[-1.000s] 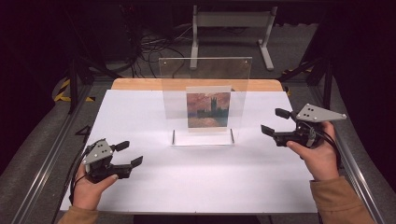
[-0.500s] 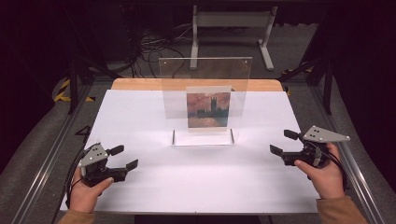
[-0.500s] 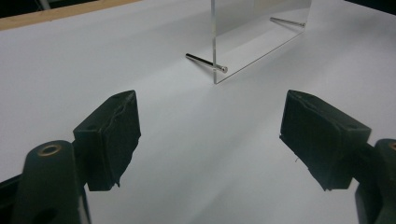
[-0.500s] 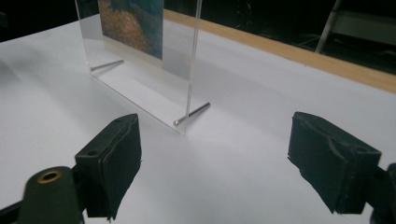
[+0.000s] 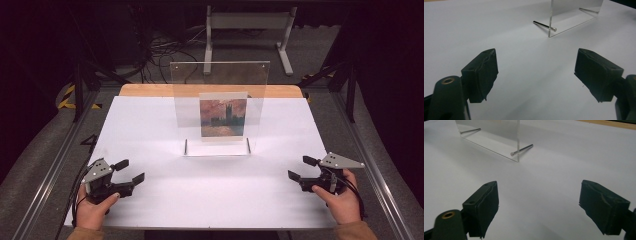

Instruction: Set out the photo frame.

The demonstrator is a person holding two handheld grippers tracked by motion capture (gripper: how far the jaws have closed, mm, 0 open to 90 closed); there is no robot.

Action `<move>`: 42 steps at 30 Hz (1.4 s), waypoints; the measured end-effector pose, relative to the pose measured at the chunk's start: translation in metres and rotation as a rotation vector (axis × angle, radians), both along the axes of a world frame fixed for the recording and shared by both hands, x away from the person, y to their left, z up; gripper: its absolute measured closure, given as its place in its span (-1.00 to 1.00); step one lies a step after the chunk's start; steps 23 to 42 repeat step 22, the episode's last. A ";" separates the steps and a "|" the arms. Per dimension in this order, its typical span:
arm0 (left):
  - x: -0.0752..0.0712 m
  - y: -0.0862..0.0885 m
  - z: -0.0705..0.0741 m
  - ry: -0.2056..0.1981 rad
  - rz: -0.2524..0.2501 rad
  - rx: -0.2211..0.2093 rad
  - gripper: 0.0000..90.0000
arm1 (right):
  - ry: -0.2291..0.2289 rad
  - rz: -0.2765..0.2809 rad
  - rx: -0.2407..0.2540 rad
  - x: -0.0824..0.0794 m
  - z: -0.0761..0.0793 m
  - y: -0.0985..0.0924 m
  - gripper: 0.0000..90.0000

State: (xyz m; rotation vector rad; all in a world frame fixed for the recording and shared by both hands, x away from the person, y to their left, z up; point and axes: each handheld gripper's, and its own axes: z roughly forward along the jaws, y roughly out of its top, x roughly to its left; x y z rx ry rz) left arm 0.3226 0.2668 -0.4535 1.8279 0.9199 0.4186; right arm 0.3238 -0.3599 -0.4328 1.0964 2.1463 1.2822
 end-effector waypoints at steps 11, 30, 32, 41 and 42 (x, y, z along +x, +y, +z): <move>-0.001 -0.014 -0.008 -0.033 -0.037 0.001 -0.57 | -0.004 0.010 -0.043 -0.005 -0.020 0.007 -0.65; -0.001 -0.017 -0.010 -0.028 -0.043 0.013 -0.58 | -0.013 -0.001 -0.039 -0.005 -0.019 0.006 -0.66; -0.001 -0.017 -0.010 -0.028 -0.043 0.013 -0.58 | -0.013 -0.001 -0.039 -0.005 -0.019 0.006 -0.66; -0.001 -0.017 -0.010 -0.028 -0.043 0.013 -0.58 | -0.013 -0.001 -0.039 -0.005 -0.019 0.006 -0.66; -0.001 -0.017 -0.010 -0.028 -0.043 0.013 -0.58 | -0.013 -0.001 -0.039 -0.005 -0.019 0.006 -0.66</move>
